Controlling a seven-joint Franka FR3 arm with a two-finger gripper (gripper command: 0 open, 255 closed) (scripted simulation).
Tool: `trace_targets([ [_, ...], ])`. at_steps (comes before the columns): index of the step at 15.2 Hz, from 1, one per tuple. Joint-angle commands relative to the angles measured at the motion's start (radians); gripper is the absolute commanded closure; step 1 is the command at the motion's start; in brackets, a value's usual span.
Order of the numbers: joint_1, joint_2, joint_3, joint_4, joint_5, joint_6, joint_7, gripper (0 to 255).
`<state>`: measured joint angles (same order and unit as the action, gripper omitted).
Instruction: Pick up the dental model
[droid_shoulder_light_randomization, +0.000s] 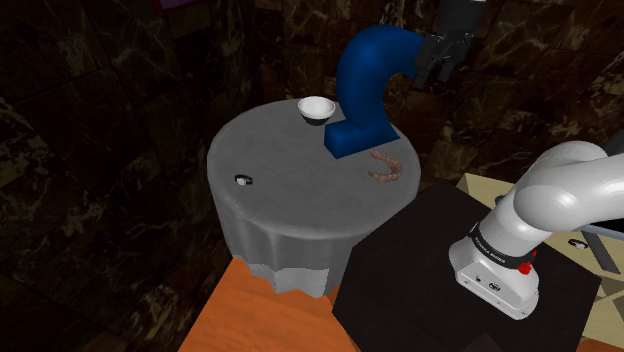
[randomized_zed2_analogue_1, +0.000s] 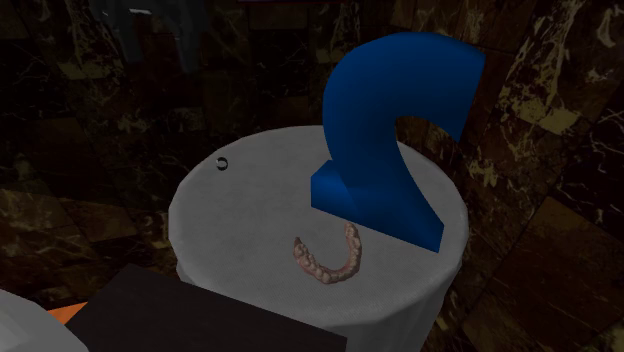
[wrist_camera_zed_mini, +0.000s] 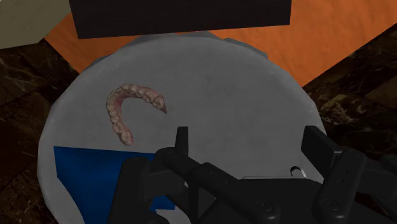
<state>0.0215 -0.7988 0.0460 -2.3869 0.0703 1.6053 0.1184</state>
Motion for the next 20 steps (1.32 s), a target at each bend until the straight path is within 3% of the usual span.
trace_targets([
  [1,0.0,0.0,0.0,0.0,0.0,0.0,0.0,0],
  [10,-0.05,0.133,-0.07,-0.165,-0.067,0.268,-0.083,0],
  [20,-0.11,0.419,-0.154,-0.231,-0.133,0.591,-0.165,0],
])
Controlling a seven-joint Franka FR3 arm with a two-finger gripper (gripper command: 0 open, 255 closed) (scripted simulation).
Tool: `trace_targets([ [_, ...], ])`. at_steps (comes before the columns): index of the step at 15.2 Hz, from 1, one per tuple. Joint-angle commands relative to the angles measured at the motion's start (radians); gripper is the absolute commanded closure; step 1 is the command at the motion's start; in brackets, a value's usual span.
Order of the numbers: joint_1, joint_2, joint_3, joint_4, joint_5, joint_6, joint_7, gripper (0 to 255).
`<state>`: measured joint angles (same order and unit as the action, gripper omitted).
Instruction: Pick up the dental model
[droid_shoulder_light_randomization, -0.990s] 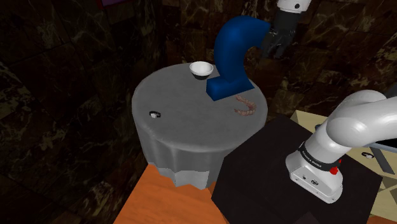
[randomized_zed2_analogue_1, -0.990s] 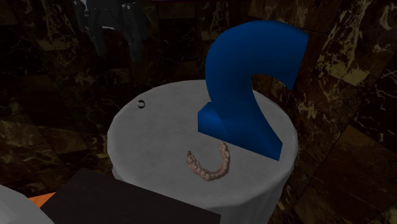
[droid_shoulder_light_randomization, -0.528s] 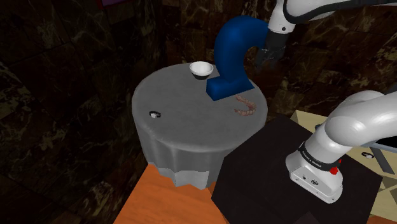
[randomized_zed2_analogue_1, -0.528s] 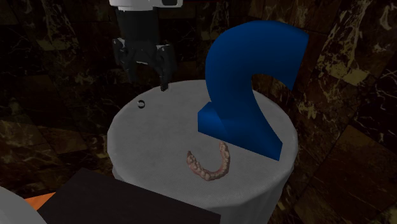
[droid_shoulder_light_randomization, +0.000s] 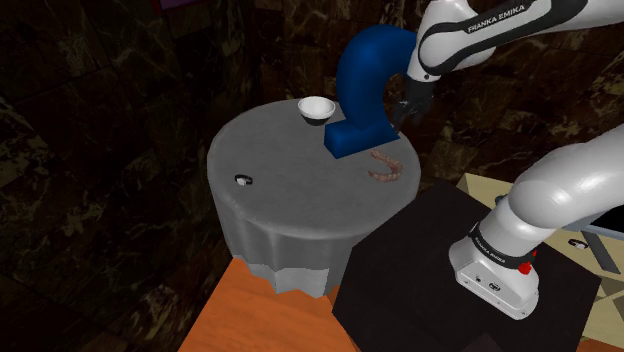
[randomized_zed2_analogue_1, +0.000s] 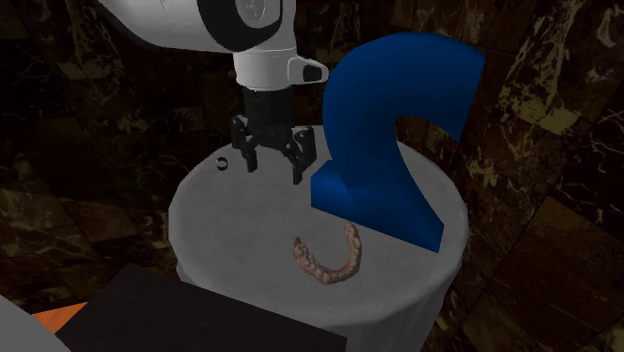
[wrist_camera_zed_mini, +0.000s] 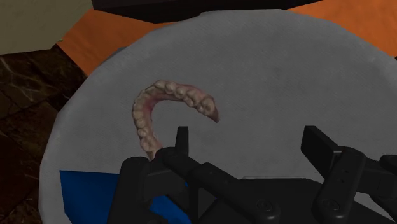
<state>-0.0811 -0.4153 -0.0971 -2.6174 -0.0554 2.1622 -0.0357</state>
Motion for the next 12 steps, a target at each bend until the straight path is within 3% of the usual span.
trace_targets([
  [1,-0.013,0.071,-0.019,0.001,-0.012,0.066,-0.019,0],
  [12,-0.067,0.504,-0.095,0.103,-0.007,0.372,-0.124,0],
])
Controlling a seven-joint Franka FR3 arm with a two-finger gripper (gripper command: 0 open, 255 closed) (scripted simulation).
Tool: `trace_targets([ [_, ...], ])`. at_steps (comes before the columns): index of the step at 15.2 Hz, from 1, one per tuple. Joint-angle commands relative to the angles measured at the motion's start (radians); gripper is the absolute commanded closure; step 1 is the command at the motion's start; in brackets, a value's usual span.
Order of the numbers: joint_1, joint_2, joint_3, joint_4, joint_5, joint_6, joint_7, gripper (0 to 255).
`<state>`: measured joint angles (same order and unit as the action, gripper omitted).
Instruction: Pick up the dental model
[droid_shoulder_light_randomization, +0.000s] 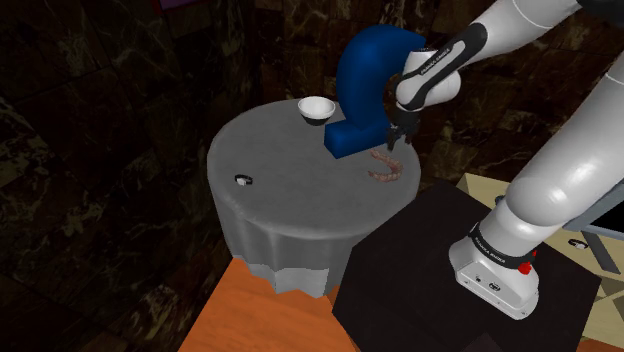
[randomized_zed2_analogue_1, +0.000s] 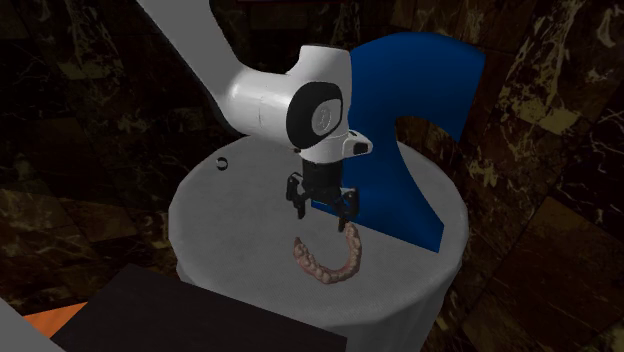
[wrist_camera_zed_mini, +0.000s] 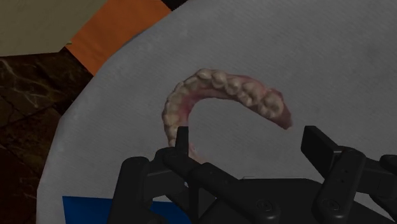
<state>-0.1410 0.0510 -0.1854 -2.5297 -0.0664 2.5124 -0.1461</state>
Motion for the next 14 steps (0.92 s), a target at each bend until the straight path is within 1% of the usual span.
trace_targets([
  [1,-0.013,0.079,-0.009,0.032,0.01,0.044,-0.025,0],
  [5,-0.045,0.243,-0.013,0.111,0.039,0.118,-0.072,0],
  [9,-0.087,0.403,-0.006,0.209,0.064,0.172,-0.112,0],
  [14,-0.101,0.475,0.007,0.236,0.076,0.217,-0.119,0],
])
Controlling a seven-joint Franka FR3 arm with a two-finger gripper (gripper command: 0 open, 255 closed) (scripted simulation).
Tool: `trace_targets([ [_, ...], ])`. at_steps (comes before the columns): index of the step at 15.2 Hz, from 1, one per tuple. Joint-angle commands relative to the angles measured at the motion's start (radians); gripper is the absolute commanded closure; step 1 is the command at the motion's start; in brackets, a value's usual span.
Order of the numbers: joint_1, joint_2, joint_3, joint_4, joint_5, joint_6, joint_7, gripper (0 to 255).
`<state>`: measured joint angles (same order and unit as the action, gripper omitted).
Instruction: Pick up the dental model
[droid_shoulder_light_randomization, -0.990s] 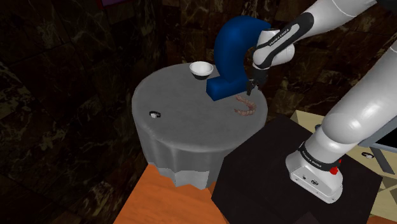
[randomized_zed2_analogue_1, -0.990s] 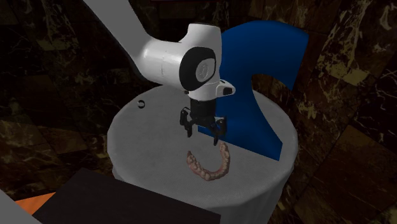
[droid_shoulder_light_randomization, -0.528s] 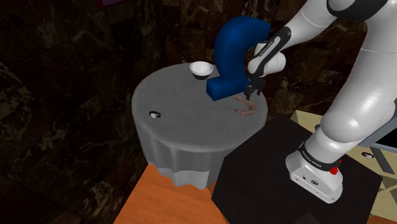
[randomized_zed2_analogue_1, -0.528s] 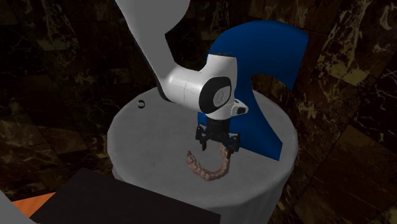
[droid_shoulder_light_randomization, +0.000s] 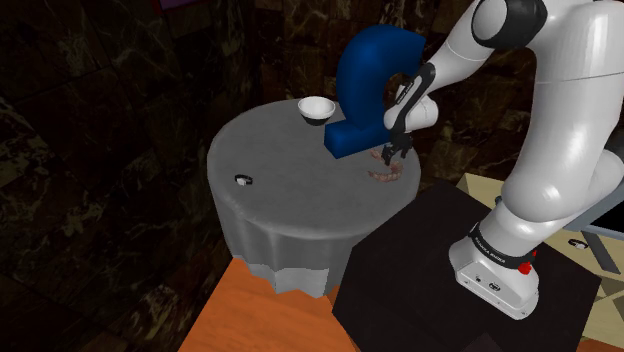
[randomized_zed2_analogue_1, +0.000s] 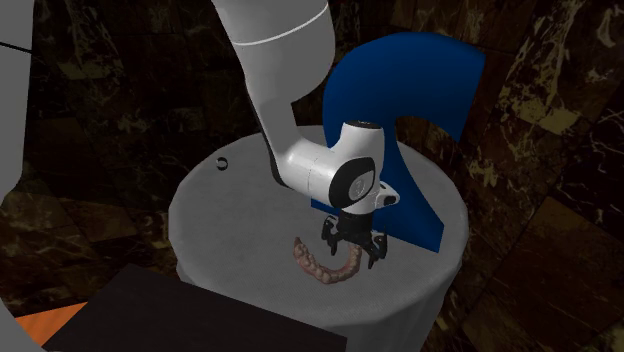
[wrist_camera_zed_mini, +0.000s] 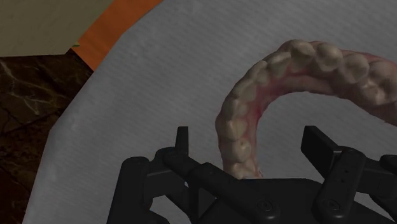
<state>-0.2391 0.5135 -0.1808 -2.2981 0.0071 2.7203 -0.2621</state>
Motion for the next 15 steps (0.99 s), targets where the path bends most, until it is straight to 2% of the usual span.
trace_targets([
  [1,-0.006,0.027,0.005,0.008,0.005,0.019,-0.003,0],
  [5,-0.012,0.064,0.013,0.021,0.01,0.044,-0.005,0],
  [6,-0.012,0.064,0.012,0.02,0.01,0.044,-0.006,255],
  [15,-0.012,0.064,0.013,0.021,0.01,0.044,-0.005,255],
])
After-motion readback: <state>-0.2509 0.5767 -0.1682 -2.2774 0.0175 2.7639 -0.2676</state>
